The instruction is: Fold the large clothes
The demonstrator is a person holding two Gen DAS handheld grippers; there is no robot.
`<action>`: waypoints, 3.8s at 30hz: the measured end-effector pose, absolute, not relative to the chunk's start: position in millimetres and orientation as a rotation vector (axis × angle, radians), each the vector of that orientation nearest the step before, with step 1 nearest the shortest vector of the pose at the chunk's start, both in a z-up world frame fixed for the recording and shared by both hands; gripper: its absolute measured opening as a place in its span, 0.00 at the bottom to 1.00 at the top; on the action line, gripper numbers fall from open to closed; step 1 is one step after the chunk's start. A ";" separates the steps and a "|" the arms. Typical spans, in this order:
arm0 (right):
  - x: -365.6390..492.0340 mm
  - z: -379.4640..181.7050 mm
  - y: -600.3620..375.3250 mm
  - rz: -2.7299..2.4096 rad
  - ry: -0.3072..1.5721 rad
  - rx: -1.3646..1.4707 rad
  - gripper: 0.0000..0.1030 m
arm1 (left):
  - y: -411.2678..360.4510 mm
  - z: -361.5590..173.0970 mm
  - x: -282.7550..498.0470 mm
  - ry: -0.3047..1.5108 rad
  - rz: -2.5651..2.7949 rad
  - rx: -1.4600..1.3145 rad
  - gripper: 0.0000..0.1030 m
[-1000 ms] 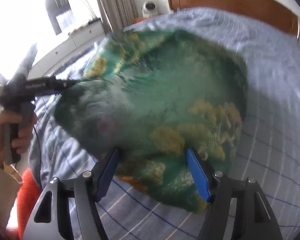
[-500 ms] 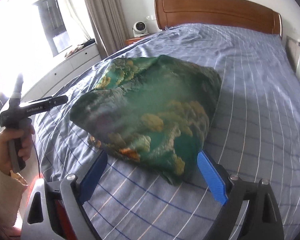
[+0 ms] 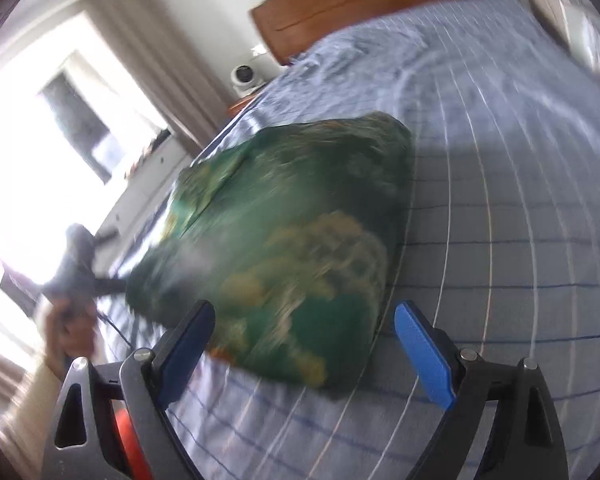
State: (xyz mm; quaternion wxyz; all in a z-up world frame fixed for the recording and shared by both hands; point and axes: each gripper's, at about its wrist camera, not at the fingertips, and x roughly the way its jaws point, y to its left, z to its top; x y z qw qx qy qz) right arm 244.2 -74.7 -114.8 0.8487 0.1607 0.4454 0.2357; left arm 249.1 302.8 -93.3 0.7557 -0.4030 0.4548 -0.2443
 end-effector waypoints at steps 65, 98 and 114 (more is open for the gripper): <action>54.7 -74.0 -118.0 0.229 0.693 -0.105 1.00 | 50.3 14.6 7.3 0.579 0.150 0.208 1.00; -36.4 -56.4 -86.9 0.225 0.736 -0.113 1.00 | 33.2 3.2 -48.2 0.710 -0.033 0.157 1.00; -41.3 -38.6 -75.9 0.211 0.696 -0.100 1.00 | 22.9 24.3 -45.8 0.704 -0.006 0.137 1.00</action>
